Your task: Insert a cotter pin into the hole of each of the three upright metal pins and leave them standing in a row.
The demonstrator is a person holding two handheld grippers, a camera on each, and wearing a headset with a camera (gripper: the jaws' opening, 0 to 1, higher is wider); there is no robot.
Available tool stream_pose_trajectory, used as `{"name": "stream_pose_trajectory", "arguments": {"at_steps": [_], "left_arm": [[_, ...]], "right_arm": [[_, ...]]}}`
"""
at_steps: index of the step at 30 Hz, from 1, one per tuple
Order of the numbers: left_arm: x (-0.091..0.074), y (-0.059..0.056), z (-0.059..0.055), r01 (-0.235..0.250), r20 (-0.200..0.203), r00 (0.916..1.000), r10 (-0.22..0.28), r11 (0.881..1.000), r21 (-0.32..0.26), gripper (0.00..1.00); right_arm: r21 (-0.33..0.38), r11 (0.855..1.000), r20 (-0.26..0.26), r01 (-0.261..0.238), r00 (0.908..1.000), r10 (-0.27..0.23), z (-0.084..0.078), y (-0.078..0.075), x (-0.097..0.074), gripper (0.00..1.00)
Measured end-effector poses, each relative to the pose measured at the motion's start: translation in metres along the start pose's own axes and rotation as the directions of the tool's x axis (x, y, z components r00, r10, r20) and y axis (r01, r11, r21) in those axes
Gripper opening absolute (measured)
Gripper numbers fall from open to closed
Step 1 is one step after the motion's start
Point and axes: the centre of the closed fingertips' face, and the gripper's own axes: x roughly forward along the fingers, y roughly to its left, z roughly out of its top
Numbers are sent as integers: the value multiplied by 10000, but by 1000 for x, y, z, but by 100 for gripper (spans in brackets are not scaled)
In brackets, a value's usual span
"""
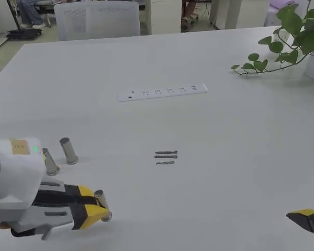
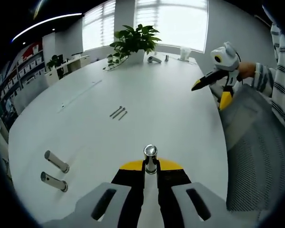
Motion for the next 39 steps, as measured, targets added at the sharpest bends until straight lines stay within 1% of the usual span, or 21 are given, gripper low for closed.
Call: {"name": "stream_pose_trajectory", "arguments": {"at_steps": [2,5,8,9,10,11,12,15,16,18,20,22,26,28,36,37,39], "left_arm": [[2,-3,-1,141,-79,9999,-140,9998,154,7],[4,-8,-1,324,-90,9994,-321,9989,343,7],[7,-13,0,543,-22,9985,-543,9956,770,7],[8,-14,0,623,-9,9980,-625,9930,1008,7],[9,-16,0,692,-17,9976,-695,9917,1082,7],[10,-19,0,860,-23,9963,-864,9881,1273,7],[10,-20,0,916,-29,9958,-920,9870,1318,7],[13,-28,-2,1395,-140,9902,-1393,9739,1791,7],[14,-29,-2,1455,-151,9893,-1453,9707,1910,7],[15,-32,-2,1618,-179,9867,-1614,9675,1945,7],[17,-32,-2,1678,-158,9857,-1678,9685,1841,7],[18,-32,-1,1767,-152,9841,-1772,9646,1956,7],[20,-37,-3,2097,-274,9775,-2090,9513,2260,7],[21,-38,-4,2219,-310,9749,-2207,9480,2280,7],[27,-43,-5,2543,-352,9667,-2534,9369,2399,7],[28,-43,-5,2585,-376,9657,-2571,9360,2388,7],[30,-43,-6,2569,-366,9661,-2556,9369,2372,7]], "right_arm": [[-5,10000,32,11,10000,-11,0,0,0,97],[-50,10000,-8,-8,10000,8,-1,1,-1,97],[-75,10000,-59,16,10000,-17,-2,1,-1,97],[-71,10000,-60,7,10000,-7,-2,2,-2,97],[-61,10000,-57,-6,10000,6,-3,2,-2,97],[-42,10000,-65,-24,10000,23,-3,3,-2,97],[-37,10000,-67,-17,10000,17,-3,3,-2,97],[-33,10000,-93,55,9999,-55,-5,2,-3,97],[-15,10000,-94,72,9999,-72,-6,1,-3,97],[17,10000,-104,90,9999,-90,-7,1,-3,97],[48,9999,-131,121,9998,-120,-8,1,-3,97],[101,9998,-138,178,9998,-176,-10,0,-4,97],[197,9995,-154,229,9996,-226,-12,0,-5,97],[221,9994,-176,259,9995,-255,-13,0,-5,97],[333,9987,-264,398,9989,-390,-14,-2,-5,96],[331,9986,-285,409,9988,-400,-14,-2,-5,96],[310,9986,-309,435,9986,-426,-14,-2,-5,96]]}}
